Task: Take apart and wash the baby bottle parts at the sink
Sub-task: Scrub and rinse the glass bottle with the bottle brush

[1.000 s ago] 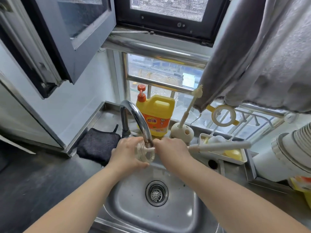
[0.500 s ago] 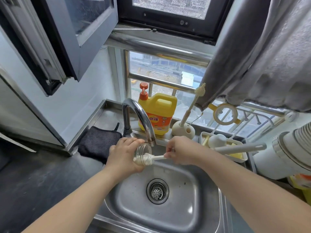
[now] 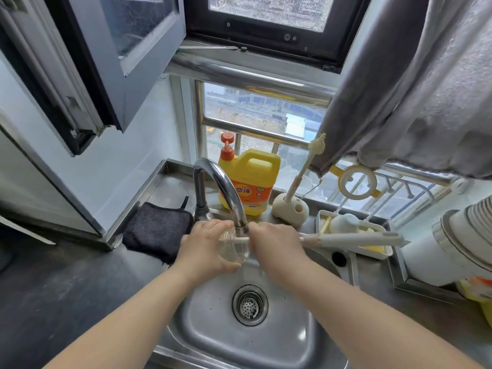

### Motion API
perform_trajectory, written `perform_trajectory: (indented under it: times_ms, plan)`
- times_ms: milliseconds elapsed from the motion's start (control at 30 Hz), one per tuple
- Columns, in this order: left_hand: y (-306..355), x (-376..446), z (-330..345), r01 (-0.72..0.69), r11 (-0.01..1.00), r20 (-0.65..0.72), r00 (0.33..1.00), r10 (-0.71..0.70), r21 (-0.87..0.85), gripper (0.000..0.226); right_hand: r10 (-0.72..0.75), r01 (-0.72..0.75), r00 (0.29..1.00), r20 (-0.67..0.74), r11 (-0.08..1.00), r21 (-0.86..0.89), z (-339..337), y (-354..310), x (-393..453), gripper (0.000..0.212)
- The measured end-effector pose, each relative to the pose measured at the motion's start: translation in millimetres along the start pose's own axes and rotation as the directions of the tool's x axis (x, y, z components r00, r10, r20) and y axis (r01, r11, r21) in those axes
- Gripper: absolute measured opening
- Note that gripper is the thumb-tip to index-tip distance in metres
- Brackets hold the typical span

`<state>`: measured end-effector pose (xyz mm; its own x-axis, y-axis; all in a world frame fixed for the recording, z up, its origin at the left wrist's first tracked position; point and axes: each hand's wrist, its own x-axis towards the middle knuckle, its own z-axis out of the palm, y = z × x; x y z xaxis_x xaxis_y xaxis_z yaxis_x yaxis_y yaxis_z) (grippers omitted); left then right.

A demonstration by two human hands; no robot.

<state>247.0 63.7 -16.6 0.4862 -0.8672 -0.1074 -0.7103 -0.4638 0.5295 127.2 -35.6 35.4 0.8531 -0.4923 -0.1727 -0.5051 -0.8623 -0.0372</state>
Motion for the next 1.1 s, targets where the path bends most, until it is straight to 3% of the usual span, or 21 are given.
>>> perform_trajectory:
  times_ms: [100, 167, 300, 433, 633, 833, 967, 1100]
  plan:
    - [-9, 4, -7, 0.06, 0.997, -0.028, 0.998, -0.061, -0.044, 0.08, 0.092, -0.091, 0.996, 0.003, 0.989, 0.115, -1, 12, -2, 0.008]
    - [-13, 8, -7, 0.092, 0.992, -0.039, 0.995, -0.096, -0.086, 0.08, 0.161, -0.16, 0.987, 0.009, 0.974, 0.159, -5, 19, 0, 0.016]
    - [-5, 9, 4, 0.051, 0.991, 0.021, 0.999, -0.049, -0.123, 0.084, 0.182, -0.185, 0.983, 0.032, 0.962, 0.2, 8, 2, 5, 0.016]
    - [-21, 9, 0, 0.13, 0.986, 0.067, 0.99, -0.124, -0.101, 0.088, 0.289, -0.306, 0.952, 0.101, 0.89, 0.338, 15, 17, -2, 0.021]
    - [-6, 3, 11, 0.066, 0.995, 0.139, 0.989, -0.055, -0.072, 0.083, 0.245, -0.273, 0.96, 0.135, 0.927, 0.256, 19, 5, 3, 0.021]
    - [-20, 3, 7, 0.158, 0.986, 0.143, 0.978, -0.149, -0.05, 0.078, 0.28, -0.301, 0.953, 0.118, 0.919, 0.254, 22, 19, -4, 0.018]
    - [-6, 1, 17, 0.078, 0.995, 0.216, 0.974, -0.063, -0.061, 0.087, 0.233, -0.26, 0.963, 0.134, 0.935, 0.241, 24, 5, 1, 0.016]
    - [-20, 5, 3, 0.138, 0.989, 0.124, 0.982, -0.144, 0.056, 0.075, 0.291, -0.316, 0.948, 0.128, 0.905, 0.285, 22, 18, -2, 0.018]
